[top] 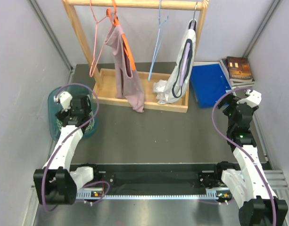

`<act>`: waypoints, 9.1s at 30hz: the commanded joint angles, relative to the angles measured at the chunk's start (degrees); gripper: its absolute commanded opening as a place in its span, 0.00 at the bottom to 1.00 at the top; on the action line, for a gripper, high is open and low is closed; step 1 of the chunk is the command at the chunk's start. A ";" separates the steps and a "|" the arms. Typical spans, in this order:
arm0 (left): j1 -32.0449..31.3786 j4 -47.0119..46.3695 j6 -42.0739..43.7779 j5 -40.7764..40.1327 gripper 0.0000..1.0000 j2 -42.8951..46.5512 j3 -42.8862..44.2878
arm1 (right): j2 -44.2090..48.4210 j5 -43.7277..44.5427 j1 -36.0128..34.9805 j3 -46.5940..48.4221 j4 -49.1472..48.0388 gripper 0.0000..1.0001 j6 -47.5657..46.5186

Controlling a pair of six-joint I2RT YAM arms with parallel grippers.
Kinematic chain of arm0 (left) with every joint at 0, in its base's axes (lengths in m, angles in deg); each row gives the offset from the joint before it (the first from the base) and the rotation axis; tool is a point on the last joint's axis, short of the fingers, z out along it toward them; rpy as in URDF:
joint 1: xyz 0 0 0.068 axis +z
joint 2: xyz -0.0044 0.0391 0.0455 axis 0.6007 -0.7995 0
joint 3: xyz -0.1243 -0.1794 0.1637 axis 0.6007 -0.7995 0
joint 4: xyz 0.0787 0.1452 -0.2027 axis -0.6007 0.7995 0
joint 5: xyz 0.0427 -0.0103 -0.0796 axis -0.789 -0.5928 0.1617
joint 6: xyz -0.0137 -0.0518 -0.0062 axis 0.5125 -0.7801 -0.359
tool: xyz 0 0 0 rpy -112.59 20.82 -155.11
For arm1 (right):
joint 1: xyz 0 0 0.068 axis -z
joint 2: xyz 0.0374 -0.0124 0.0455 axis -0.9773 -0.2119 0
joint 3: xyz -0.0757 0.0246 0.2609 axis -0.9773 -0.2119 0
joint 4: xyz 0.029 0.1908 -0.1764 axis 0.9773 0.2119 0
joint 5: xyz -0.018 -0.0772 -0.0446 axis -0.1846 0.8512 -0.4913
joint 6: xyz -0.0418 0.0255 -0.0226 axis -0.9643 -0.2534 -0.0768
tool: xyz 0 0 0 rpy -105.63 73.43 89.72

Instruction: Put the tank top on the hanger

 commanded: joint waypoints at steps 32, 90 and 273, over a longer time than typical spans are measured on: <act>19.56 -12.04 -1.37 36.80 0.00 4.81 6.22 | -0.21 -2.53 0.15 2.73 -0.91 1.00 -0.04; -47.15 6.08 4.01 18.56 0.74 -14.10 12.05 | -6.63 -10.80 -16.01 -3.51 -3.02 0.98 6.73; -36.52 4.40 20.35 20.72 0.00 5.18 4.04 | -58.31 4.93 -41.42 94.75 30.37 0.90 -10.06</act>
